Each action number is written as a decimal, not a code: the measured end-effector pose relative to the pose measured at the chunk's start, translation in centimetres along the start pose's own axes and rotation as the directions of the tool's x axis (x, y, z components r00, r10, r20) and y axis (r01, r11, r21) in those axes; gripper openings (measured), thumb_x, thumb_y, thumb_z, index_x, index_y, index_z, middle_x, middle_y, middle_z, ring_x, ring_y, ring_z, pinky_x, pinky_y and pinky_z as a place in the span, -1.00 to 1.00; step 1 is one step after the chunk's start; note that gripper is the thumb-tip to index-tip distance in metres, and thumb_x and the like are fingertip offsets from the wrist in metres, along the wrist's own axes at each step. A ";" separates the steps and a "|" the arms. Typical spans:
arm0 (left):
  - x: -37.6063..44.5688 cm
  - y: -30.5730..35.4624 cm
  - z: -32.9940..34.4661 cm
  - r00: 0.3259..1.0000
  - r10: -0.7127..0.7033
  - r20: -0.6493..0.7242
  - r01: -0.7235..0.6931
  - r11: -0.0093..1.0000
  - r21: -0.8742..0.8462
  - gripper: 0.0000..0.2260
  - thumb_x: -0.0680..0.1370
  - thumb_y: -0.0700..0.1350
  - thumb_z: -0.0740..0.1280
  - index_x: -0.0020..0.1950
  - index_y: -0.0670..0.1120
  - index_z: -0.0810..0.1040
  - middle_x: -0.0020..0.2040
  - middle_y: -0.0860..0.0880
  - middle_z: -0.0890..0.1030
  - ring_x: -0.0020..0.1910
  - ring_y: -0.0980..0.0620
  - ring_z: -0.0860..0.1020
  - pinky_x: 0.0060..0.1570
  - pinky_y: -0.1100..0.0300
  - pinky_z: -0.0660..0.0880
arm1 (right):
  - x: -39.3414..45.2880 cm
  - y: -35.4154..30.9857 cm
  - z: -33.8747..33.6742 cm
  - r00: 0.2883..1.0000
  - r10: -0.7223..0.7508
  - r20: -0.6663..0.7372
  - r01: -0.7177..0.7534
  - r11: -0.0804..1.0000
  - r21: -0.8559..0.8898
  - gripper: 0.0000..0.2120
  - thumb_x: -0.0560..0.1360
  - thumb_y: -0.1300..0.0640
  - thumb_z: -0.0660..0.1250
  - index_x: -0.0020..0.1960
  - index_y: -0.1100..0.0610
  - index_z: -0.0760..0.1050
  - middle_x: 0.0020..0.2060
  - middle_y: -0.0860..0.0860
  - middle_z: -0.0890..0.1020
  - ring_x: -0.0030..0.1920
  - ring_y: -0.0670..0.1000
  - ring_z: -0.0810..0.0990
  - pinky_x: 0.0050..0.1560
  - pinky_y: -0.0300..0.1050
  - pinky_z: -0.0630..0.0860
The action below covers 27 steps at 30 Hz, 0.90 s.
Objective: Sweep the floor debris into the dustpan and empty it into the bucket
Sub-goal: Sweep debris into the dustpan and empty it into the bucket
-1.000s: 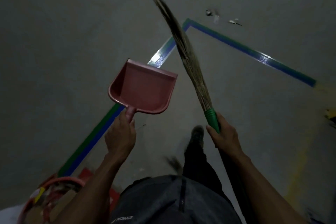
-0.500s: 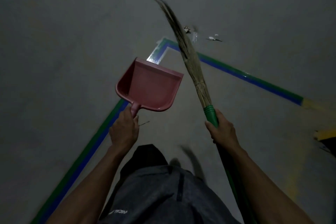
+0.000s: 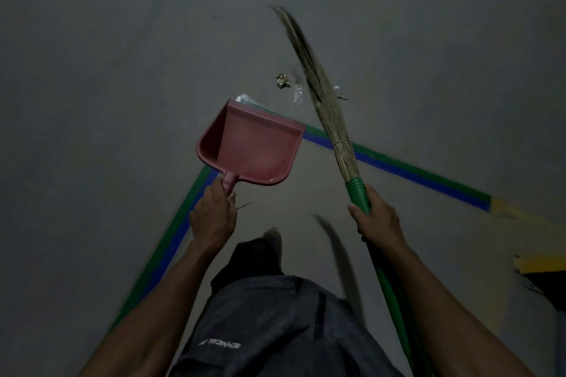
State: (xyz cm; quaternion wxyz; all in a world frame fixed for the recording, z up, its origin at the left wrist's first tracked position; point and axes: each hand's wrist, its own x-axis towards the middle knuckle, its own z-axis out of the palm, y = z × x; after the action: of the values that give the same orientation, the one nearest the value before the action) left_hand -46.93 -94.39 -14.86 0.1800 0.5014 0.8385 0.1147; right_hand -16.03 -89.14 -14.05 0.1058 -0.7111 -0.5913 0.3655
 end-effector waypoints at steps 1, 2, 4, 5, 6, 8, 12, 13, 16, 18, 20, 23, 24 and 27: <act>2.2 1.0 -0.3 1.000 0.010 0.003 -0.010 1.000 0.011 -0.65 0.61 -0.06 0.24 0.35 -0.18 0.38 0.12 -0.21 0.53 0.00 -0.26 0.54 -0.16 -0.06 0.42 | 1.9 -0.9 -0.6 1.000 0.005 -0.004 -0.005 1.000 0.006 -0.45 0.54 -0.06 0.29 0.49 -0.07 0.24 -0.01 0.07 0.62 -0.13 0.13 0.63 -0.09 0.12 0.63; 4.2 1.9 -0.5 1.000 0.016 -0.001 -0.016 1.000 0.018 -0.66 0.61 -0.06 0.24 0.33 -0.19 0.39 0.11 -0.21 0.53 -0.02 -0.26 0.54 -0.19 -0.03 0.39 | 3.6 -1.8 -1.2 1.000 0.007 -0.004 -0.006 1.000 0.009 -0.45 0.54 -0.06 0.29 0.49 -0.07 0.25 -0.01 0.07 0.62 -0.13 0.13 0.63 -0.09 0.11 0.63; 7.9 3.9 -1.1 1.000 0.024 -0.013 -0.024 0.999 0.030 -0.70 0.60 -0.07 0.26 0.27 -0.20 0.42 0.06 -0.21 0.54 -0.07 -0.26 0.54 -0.24 0.02 0.32 | 6.7 -3.1 -2.5 1.000 0.009 0.006 -0.009 1.000 0.009 -0.45 0.55 -0.06 0.28 0.50 -0.06 0.24 0.01 0.09 0.62 -0.10 0.15 0.63 -0.07 0.11 0.63; 9.7 4.9 -1.3 0.999 0.028 -0.018 -0.027 0.999 0.036 -0.72 0.60 -0.07 0.27 0.24 -0.20 0.43 0.04 -0.21 0.54 -0.09 -0.25 0.54 -0.24 0.03 0.30 | 8.3 -3.6 -3.1 1.000 0.010 0.007 -0.010 1.000 0.013 -0.45 0.55 -0.06 0.28 0.50 -0.07 0.24 0.01 0.09 0.62 -0.09 0.16 0.63 -0.06 0.12 0.62; 11.4 5.9 -1.4 0.999 0.030 -0.022 -0.029 0.999 0.045 -0.73 0.59 -0.07 0.28 0.22 -0.19 0.44 0.03 -0.21 0.54 -0.09 -0.25 0.54 -0.25 0.04 0.30 | 9.8 -4.1 -3.7 1.000 0.010 0.003 -0.010 1.000 0.020 -0.46 0.54 -0.06 0.28 0.49 -0.08 0.25 0.00 0.09 0.63 -0.10 0.16 0.63 -0.07 0.13 0.62; 14.2 7.7 -1.4 1.000 0.020 -0.012 -0.019 0.998 0.062 -0.75 0.59 -0.06 0.27 0.19 -0.18 0.43 0.02 -0.20 0.54 -0.10 -0.24 0.54 -0.24 0.01 0.36 | 12.8 -4.8 -4.7 1.000 0.006 -0.006 -0.006 1.000 0.019 -0.46 0.54 -0.05 0.29 0.49 -0.08 0.24 0.00 0.09 0.63 -0.11 0.16 0.63 -0.06 0.14 0.62; 19.8 11.7 -0.3 1.000 0.005 0.023 -0.007 0.997 0.082 -0.75 0.60 -0.04 0.24 0.19 -0.16 0.41 0.04 -0.18 0.54 -0.08 -0.24 0.54 -0.17 -0.06 0.47 | 20.2 -5.0 -6.7 0.999 0.038 0.025 -0.039 0.999 0.026 -0.41 0.53 -0.08 0.28 0.52 -0.07 0.21 0.08 0.13 0.61 -0.01 0.21 0.63 -0.01 0.17 0.61; 21.3 12.8 0.2 1.000 -0.007 0.027 0.004 0.996 0.093 -0.75 0.61 -0.04 0.24 0.19 -0.16 0.41 0.05 -0.18 0.54 -0.07 -0.23 0.54 -0.16 -0.05 0.46 | 22.3 -5.0 -7.2 0.999 0.037 0.036 -0.038 0.999 0.038 -0.44 0.53 -0.09 0.28 0.49 -0.09 0.25 0.07 0.13 0.61 -0.02 0.21 0.63 -0.02 0.17 0.61; 25.5 16.3 1.7 0.999 -0.045 0.021 0.042 0.993 0.113 -0.77 0.60 -0.05 0.25 0.18 -0.15 0.42 0.06 -0.17 0.54 -0.04 -0.23 0.53 -0.20 0.01 0.34 | 28.8 -5.2 -9.1 0.998 0.003 0.064 -0.009 0.996 0.090 -0.55 0.53 -0.07 0.29 0.40 -0.12 0.33 -0.01 0.08 0.63 -0.09 0.19 0.63 -0.06 0.16 0.62; 27.9 18.9 2.6 0.997 -0.069 0.024 0.066 0.991 0.118 -0.78 0.60 -0.07 0.25 0.17 -0.16 0.42 0.05 -0.19 0.54 -0.04 -0.23 0.53 -0.23 0.04 0.29 | 33.0 -5.5 -10.6 0.996 -0.033 0.088 0.025 0.996 0.084 -0.62 0.54 -0.02 0.29 0.34 -0.09 0.36 -0.10 0.03 0.62 -0.17 0.14 0.63 -0.12 0.14 0.63; 29.9 21.3 3.1 0.992 -0.117 0.047 0.110 0.985 0.133 -0.77 0.60 -0.07 0.24 0.17 -0.18 0.42 0.07 -0.20 0.53 -0.02 -0.24 0.53 -0.22 0.04 0.28 | 36.8 -5.8 -12.1 0.992 -0.039 0.118 0.031 0.997 0.074 -0.67 0.54 0.00 0.29 0.29 -0.08 0.38 -0.15 0.01 0.61 -0.22 0.10 0.63 -0.17 0.11 0.63; 33.2 24.6 3.4 0.982 -0.180 0.063 0.172 0.978 0.117 -0.75 0.60 -0.06 0.24 0.20 -0.19 0.41 0.11 -0.21 0.51 0.04 -0.25 0.52 -0.17 0.02 0.27 | 41.8 -6.7 -14.0 0.985 -0.018 0.172 0.016 1.000 0.016 -0.66 0.53 -0.01 0.29 0.29 -0.05 0.38 -0.13 0.04 0.61 -0.19 0.13 0.62 -0.16 0.09 0.62; 34.1 25.4 3.3 0.978 -0.196 0.066 0.188 0.976 0.111 -0.75 0.60 -0.07 0.24 0.20 -0.19 0.41 0.11 -0.22 0.51 0.05 -0.25 0.52 -0.16 0.01 0.28 | 43.1 -7.0 -14.4 0.984 -0.016 0.180 0.020 1.000 -0.017 -0.66 0.53 -0.01 0.28 0.29 -0.03 0.39 -0.12 0.04 0.61 -0.18 0.13 0.62 -0.16 0.05 0.59; 36.9 26.9 3.2 0.964 -0.253 0.084 0.244 0.964 0.105 -0.77 0.60 -0.09 0.23 0.18 -0.20 0.40 0.11 -0.22 0.51 0.05 -0.25 0.52 -0.12 -0.02 0.36 | 46.5 -7.9 -15.2 0.973 -0.022 0.230 0.046 0.994 -0.099 -0.68 0.55 -0.04 0.27 0.26 0.01 0.40 -0.10 0.03 0.59 -0.15 0.10 0.57 -0.19 -0.11 0.43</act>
State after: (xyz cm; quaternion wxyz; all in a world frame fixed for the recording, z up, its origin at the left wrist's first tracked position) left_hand -40.08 -49.16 -14.64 0.2098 0.4052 0.8894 0.0274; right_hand -10.73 -39.93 -17.00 0.0064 -0.6586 -0.6296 0.4120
